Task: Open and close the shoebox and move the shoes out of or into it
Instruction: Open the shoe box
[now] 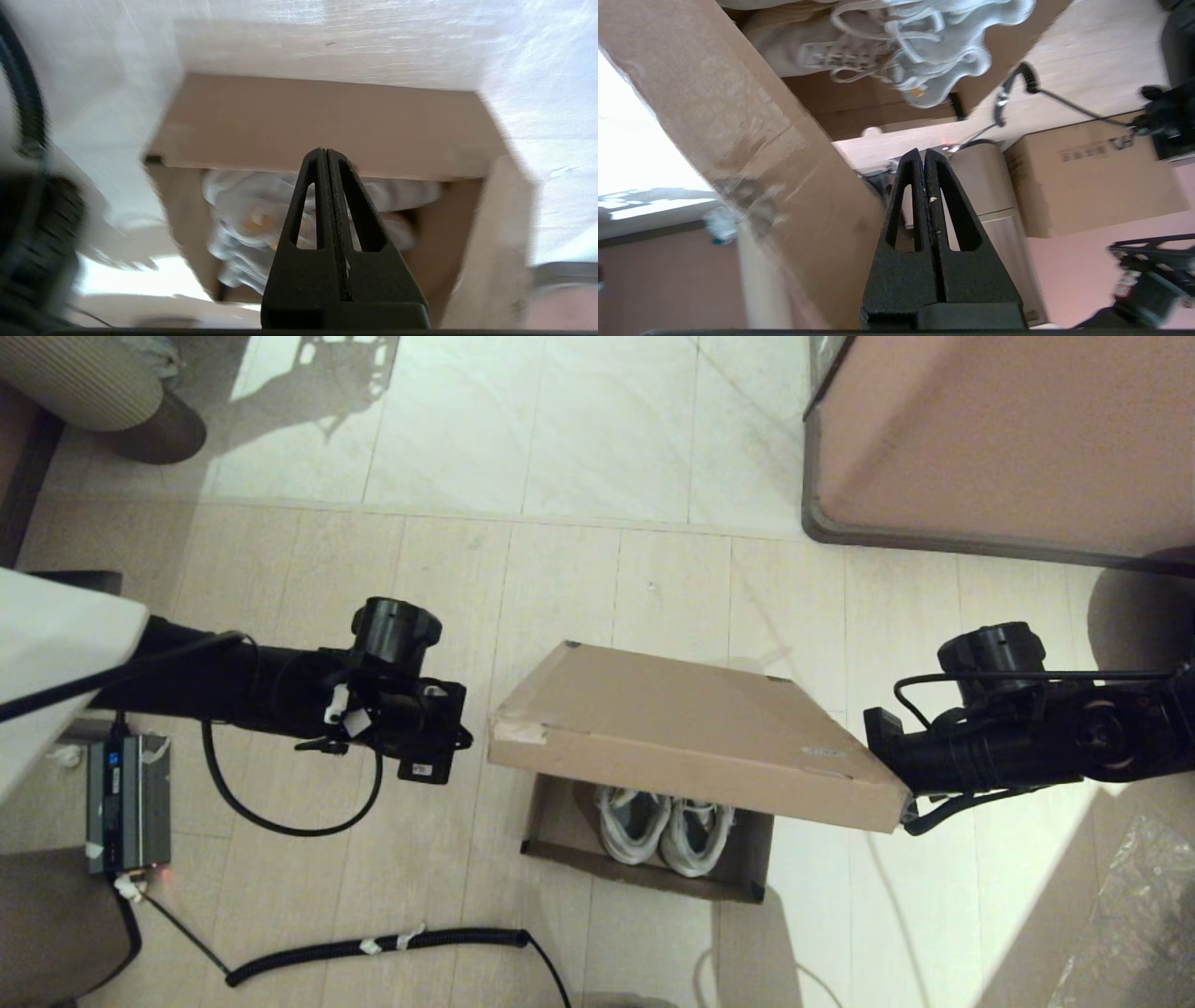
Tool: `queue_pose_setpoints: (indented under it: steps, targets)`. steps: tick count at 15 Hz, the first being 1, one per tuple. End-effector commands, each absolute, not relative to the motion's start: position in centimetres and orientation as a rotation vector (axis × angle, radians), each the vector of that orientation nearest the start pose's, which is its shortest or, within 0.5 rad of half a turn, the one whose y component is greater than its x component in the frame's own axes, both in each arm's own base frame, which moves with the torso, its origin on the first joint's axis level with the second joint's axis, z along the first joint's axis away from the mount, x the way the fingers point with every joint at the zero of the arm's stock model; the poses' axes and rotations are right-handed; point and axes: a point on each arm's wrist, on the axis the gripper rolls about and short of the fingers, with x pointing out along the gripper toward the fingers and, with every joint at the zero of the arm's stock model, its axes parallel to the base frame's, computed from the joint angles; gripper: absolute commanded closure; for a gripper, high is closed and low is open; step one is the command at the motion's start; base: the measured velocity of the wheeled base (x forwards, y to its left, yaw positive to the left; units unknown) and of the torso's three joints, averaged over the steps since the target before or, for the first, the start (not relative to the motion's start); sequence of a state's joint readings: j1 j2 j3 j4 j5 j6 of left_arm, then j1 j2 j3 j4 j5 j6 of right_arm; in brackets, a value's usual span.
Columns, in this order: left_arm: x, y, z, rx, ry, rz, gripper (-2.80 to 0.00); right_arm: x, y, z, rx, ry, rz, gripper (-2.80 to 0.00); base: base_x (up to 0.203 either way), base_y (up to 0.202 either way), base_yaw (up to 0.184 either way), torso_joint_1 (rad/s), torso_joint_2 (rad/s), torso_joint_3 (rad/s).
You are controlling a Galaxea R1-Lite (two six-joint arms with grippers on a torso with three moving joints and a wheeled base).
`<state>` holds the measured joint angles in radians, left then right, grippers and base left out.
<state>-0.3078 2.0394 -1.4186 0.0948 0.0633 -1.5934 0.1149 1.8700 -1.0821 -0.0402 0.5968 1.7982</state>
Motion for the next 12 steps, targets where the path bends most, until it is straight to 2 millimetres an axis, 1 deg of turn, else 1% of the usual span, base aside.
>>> queue_pose_setpoints:
  steps: [1, 3, 5, 7, 10, 12]
  targets:
    - [38.4, -10.8, 17.2, -1.510, 0.738, 0.391, 0.00, 33.6, 5.2, 15.1, 1.816, 1.167, -0.176, 0.00, 0.000, 0.000, 0.000, 0.000, 0.00, 0.000]
    - [38.1, -10.6, 17.3, -1.566, 0.830, 0.397, 0.00, 33.8, 5.2, 15.4, 1.823, 1.171, -0.159, 0.00, 0.000, 0.000, 0.000, 0.000, 0.00, 0.000]
    - [38.2, -10.9, 17.8, -1.574, 0.841, 0.378, 0.00, 34.5, 5.2, 15.8, 1.849, 1.166, -0.149, 0.00, 0.000, 0.000, 0.000, 0.000, 0.00, 0.000]
    - [38.2, -10.9, 17.9, -1.575, 0.837, 0.373, 0.00, 35.6, 4.7, 16.4, 1.907, 1.146, -0.150, 0.00, 0.000, 0.000, 0.000, 0.000, 0.00, 0.000]
    - [38.2, -11.1, 17.9, -1.574, 0.842, 0.371, 0.00, 37.3, 3.9, 16.8, 1.995, 1.117, -0.176, 0.00, 0.000, 0.000, 0.000, 0.000, 0.00, 0.000]
    - [38.1, -11.0, 17.9, -1.573, 0.844, 0.374, 0.00, 38.8, 2.8, 16.8, 2.076, 1.079, -0.212, 0.00, 0.000, 0.000, 0.000, 0.000, 0.00, 0.000]
